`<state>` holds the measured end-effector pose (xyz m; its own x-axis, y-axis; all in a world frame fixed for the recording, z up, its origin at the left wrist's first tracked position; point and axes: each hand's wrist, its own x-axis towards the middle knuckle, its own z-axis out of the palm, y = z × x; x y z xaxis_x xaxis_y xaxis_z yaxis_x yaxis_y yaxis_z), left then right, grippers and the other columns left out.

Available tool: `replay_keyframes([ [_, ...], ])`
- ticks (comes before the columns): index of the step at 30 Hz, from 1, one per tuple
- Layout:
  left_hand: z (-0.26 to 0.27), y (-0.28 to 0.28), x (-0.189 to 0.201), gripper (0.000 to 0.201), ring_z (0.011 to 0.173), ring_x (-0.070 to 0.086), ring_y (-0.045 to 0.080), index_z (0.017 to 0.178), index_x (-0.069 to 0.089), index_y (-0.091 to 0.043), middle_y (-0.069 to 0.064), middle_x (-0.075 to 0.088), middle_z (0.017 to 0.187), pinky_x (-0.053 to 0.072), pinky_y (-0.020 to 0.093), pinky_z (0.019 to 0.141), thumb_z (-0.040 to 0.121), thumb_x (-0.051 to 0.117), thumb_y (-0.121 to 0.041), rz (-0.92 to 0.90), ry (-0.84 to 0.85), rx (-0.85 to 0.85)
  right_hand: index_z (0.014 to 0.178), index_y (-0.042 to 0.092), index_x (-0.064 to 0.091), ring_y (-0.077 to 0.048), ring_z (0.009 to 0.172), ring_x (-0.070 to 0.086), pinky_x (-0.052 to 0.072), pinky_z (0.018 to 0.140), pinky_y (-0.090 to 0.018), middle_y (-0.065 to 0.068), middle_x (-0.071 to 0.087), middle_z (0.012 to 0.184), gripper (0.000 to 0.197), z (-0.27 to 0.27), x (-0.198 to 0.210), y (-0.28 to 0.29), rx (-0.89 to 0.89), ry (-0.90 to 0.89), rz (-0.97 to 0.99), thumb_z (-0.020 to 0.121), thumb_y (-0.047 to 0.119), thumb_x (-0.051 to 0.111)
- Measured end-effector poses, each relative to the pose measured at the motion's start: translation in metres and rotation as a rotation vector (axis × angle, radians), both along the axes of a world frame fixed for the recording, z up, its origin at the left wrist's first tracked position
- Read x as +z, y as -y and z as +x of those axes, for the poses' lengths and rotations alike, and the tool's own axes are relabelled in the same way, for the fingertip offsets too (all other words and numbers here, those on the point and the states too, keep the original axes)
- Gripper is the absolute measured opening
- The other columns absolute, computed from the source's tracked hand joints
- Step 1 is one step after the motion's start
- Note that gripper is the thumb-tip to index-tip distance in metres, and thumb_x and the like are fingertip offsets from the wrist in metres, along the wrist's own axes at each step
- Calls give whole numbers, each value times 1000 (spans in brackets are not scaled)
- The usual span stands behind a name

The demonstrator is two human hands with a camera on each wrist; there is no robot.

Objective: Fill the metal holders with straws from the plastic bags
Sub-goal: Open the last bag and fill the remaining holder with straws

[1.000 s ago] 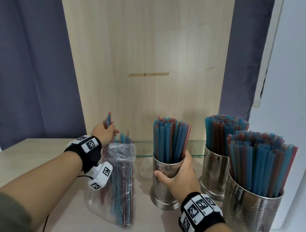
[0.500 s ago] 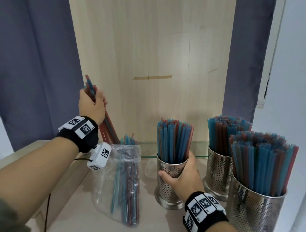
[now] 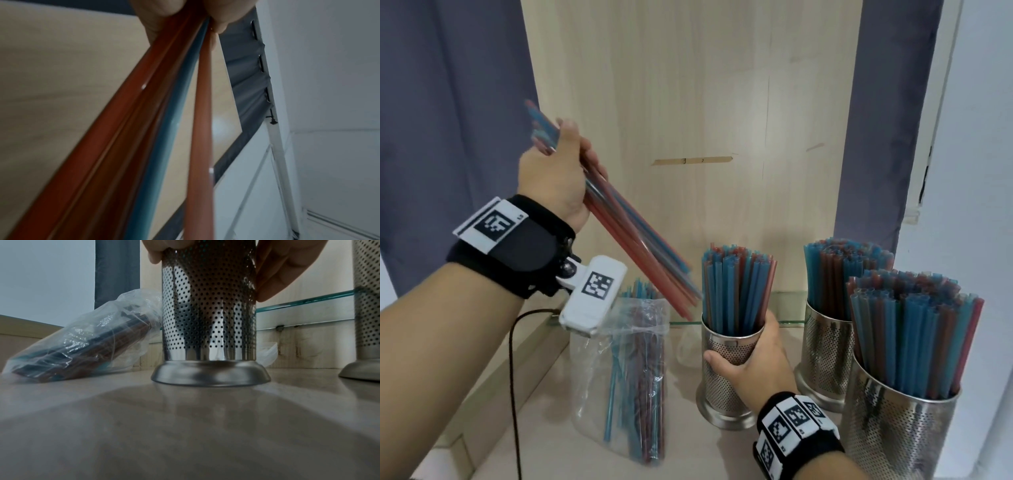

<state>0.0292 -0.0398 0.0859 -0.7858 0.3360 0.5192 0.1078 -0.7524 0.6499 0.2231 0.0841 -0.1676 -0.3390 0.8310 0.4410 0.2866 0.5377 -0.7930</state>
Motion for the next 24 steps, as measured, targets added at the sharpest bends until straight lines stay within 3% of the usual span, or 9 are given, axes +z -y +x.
replay_keyframes([
  [3, 30, -6, -9, 29, 45, 49, 5, 73, 49, -16, -9, 52, 52, 48, 24, 53, 99, 57, -29, -3, -34, -56, 139, 36, 30, -4, 119, 53, 46, 105, -29, 19, 53, 127, 106, 0, 1, 0, 3, 1, -9, 53, 53, 90],
  [8, 68, -19, -18, 16, 50, 51, 7, 85, 53, -15, -8, 55, 56, 48, 25, 54, 96, 61, -23, 28, -82, -162, 139, 35, 29, -7, 117, 54, 46, 103, -29, 16, 54, 126, 106, 0, 1, 0, -1, 15, -29, 54, 55, 89],
  [12, 85, -27, -23, 16, 50, 52, 8, 85, 55, -14, -9, 57, 54, 50, 29, 58, 96, 61, -23, -8, -148, -94, 136, 35, 30, -5, 111, 53, 47, 101, -28, 17, 54, 122, 102, 1, 3, 3, -5, 16, -26, 54, 55, 88],
  [17, 87, -31, -32, 13, 55, 56, 10, 90, 50, -21, -2, 58, 68, 54, 27, 62, 95, 62, -26, -78, -318, 67, 139, 35, 30, -7, 120, 52, 47, 105, -34, 16, 53, 128, 106, 1, 1, 1, -10, 25, -17, 52, 59, 86],
  [24, 81, -36, -44, 16, 55, 61, 7, 90, 48, -26, -1, 61, 71, 54, 25, 61, 94, 62, -28, -107, -430, 192, 140, 36, 30, -8, 121, 52, 47, 105, -36, 17, 52, 129, 108, 0, -2, -1, -18, 35, -21, 49, 64, 83],
])
